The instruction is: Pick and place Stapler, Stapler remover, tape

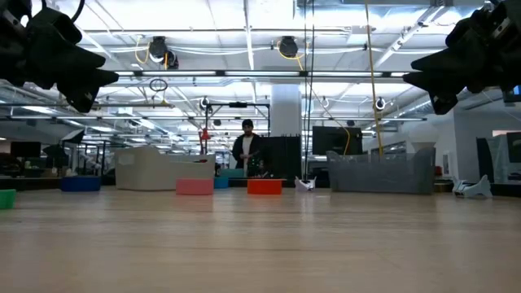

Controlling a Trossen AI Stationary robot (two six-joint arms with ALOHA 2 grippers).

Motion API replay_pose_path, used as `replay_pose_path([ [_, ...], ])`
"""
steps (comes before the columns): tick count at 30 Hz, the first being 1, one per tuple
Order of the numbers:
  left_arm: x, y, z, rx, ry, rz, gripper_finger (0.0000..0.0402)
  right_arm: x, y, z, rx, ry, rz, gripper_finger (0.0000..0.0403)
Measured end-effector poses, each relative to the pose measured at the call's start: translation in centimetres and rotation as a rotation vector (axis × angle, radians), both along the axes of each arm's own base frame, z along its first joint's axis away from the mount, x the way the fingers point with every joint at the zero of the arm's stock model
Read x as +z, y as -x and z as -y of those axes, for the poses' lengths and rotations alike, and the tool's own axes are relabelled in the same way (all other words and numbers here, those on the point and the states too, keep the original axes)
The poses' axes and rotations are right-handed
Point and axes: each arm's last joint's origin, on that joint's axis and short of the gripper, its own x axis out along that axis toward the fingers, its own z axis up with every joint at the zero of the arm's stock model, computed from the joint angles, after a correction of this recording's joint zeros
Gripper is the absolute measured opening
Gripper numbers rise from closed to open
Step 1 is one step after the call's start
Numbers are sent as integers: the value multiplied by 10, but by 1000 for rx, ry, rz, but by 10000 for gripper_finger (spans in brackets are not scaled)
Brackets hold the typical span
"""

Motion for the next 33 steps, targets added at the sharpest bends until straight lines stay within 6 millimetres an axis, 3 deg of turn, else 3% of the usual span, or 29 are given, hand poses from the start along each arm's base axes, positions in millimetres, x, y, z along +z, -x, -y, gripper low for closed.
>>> replay_pose_path([
  [20, 0, 0, 0, 0, -1, 0, 145, 1, 0, 0, 0, 0, 8, 126],
  [27, 0, 0, -1, 24, -190, 6, 145, 1, 0, 0, 0, 0, 9, 126],
  [33, 0, 0, -1, 25, -236, 7, 145, 1, 0, 0, 0, -35, 11, 126],
])
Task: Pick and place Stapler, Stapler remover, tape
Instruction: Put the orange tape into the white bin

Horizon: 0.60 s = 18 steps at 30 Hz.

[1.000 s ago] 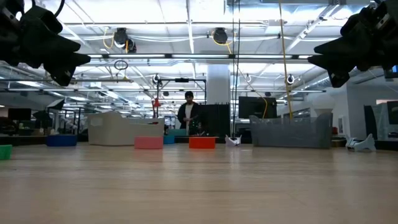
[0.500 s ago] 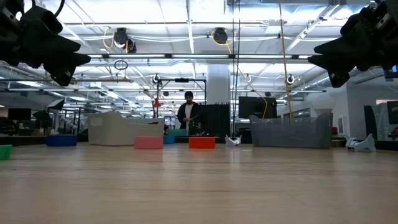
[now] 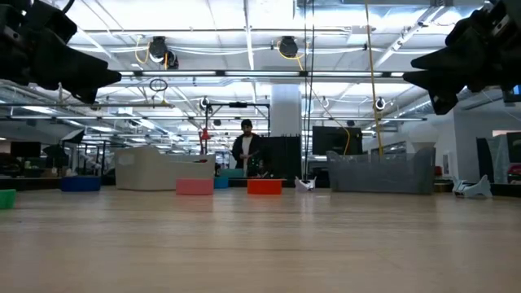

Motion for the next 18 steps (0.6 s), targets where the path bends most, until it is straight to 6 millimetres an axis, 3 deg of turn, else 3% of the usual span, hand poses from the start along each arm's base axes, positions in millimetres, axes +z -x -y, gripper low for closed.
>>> replay_pose_path([
  [18, 0, 0, -2, 76, 1, 4, 145, 0, 0, 0, -3, -45, 3, 126],
])
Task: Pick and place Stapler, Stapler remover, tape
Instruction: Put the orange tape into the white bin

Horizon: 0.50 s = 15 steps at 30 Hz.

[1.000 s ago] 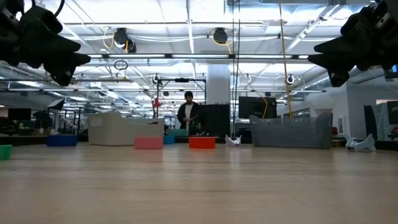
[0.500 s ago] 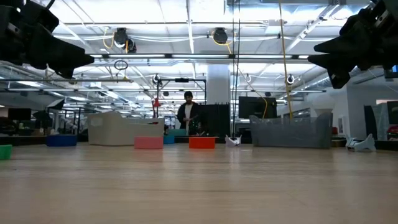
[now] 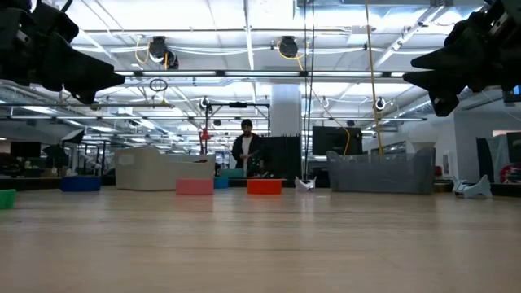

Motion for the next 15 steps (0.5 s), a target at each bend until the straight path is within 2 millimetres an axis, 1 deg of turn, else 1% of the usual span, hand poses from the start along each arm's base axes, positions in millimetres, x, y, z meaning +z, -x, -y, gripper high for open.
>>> replay_pose_path([
  [15, 0, 0, 0, 8, -6, -1, 145, 0, 0, 0, 1, 1, 0, 126],
])
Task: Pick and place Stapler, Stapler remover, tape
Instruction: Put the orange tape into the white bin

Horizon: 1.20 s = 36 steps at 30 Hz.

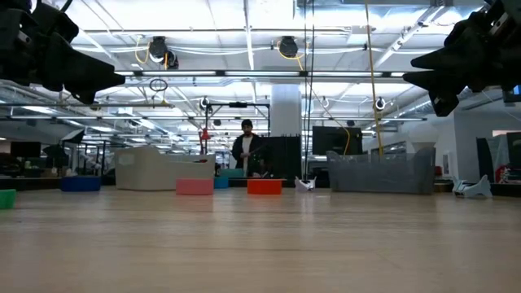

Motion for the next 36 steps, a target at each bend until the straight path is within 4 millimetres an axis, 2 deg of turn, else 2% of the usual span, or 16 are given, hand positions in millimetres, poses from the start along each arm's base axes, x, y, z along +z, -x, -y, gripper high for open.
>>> replay_pose_path([
  [6, 0, 0, 0, 0, -1, 0, 145, 3, 0, 0, -2, 50, 25, 125],
  [14, 0, 0, -2, 58, -5, 0, 145, 24, -3, 0, -33, 252, 221, 125],
  [22, 0, 0, -2, 79, -6, 0, 145, 36, -30, 3, -145, 365, 131, 125],
  [26, 0, 0, -2, 79, -6, 0, 145, 63, -57, 3, -157, 414, 46, 125],
  [30, 0, 0, -2, 79, -6, 0, 145, 103, -91, 5, -246, 508, -83, 125],
  [33, 0, 0, -2, 79, -6, 0, 145, 131, -116, 14, -348, 587, -204, 125],
  [36, 0, 0, -2, 79, -6, 0, 145, 160, -138, 30, -394, 603, -247, 125],
])
